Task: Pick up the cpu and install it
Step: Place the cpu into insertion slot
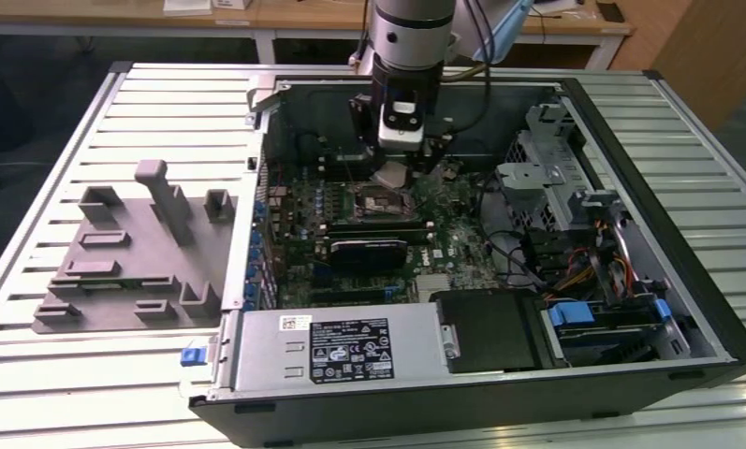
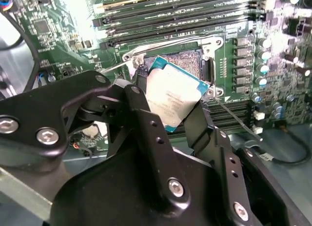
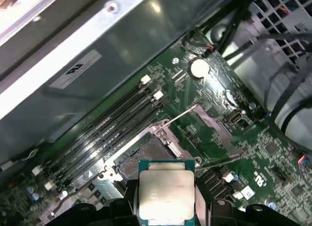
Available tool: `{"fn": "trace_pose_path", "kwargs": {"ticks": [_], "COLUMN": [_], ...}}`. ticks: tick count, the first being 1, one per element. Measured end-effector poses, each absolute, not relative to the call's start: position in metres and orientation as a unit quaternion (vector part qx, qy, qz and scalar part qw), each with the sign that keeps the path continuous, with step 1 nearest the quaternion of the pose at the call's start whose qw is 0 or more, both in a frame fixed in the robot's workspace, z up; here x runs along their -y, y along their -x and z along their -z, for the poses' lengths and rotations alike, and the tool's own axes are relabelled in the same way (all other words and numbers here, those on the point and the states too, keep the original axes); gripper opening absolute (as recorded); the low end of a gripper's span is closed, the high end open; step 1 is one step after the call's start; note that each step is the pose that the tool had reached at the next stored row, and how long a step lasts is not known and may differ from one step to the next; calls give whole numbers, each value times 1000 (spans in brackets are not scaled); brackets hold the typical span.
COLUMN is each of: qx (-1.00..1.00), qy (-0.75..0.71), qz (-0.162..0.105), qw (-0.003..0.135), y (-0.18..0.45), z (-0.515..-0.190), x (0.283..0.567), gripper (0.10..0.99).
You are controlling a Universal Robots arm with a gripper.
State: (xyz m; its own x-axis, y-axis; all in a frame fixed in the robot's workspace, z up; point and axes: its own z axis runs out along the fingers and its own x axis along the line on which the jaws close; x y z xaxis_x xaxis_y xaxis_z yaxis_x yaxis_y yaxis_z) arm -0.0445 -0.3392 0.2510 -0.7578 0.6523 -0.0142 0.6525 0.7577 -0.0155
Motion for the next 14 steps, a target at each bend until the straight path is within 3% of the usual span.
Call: {"fn": "trace_pose_path", "kwargs": {"ticks": [14], "qx": [-902], "qy": [-432], "qz": [10], "qw": [3], "y": [44], "z": [-251], "x": [339], "gripper": [541]}}
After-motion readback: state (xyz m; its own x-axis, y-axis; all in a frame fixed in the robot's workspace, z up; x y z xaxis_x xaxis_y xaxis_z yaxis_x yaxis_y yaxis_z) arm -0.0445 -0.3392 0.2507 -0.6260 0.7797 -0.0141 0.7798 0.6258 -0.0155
